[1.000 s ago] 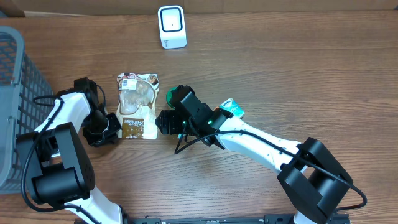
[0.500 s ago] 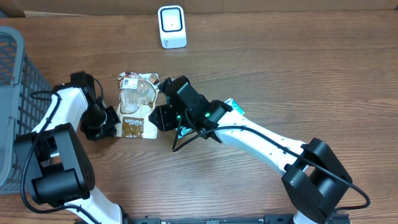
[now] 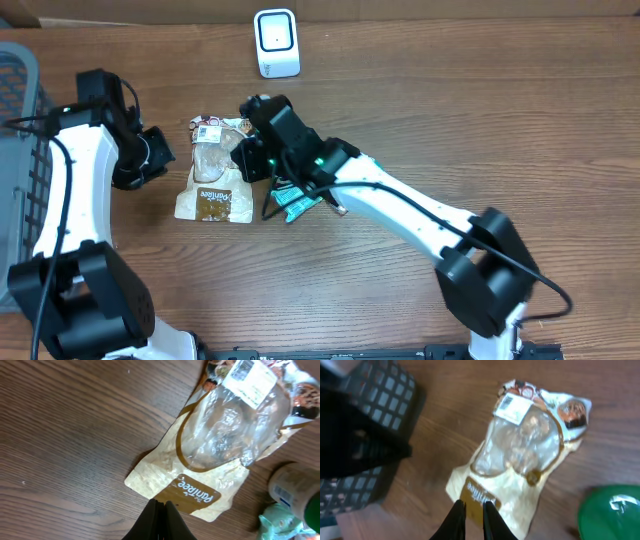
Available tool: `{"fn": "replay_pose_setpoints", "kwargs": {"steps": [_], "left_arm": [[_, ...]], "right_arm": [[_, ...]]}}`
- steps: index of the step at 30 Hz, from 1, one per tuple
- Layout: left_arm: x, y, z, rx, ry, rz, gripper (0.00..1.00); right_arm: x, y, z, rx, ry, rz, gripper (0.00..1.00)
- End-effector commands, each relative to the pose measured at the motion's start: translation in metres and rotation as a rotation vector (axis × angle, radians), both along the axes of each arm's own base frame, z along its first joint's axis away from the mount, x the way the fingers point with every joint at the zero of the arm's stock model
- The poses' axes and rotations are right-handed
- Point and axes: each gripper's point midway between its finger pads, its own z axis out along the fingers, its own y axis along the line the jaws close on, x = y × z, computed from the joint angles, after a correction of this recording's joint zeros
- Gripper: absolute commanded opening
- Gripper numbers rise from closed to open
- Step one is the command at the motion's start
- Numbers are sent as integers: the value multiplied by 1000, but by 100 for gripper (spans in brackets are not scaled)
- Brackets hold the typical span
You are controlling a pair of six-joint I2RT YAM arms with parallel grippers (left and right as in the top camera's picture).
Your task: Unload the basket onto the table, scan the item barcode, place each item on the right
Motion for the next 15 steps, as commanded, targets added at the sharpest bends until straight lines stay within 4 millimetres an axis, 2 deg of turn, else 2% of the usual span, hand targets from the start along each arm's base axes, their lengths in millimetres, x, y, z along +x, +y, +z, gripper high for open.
{"fn": "replay_pose_setpoints", "kwargs": {"steps": [1, 10, 15], "left_arm": [[3, -3, 9, 5, -27, -38, 4], [5, -3, 9, 7, -36, -38, 4], [4, -3, 9, 5, -33, -38, 4]], "right_arm": [[8, 19, -13, -61, -54, 65, 10], [9, 24, -62, -274, -187, 43, 9], [19, 17, -88, -373, -239, -18, 8]]}}
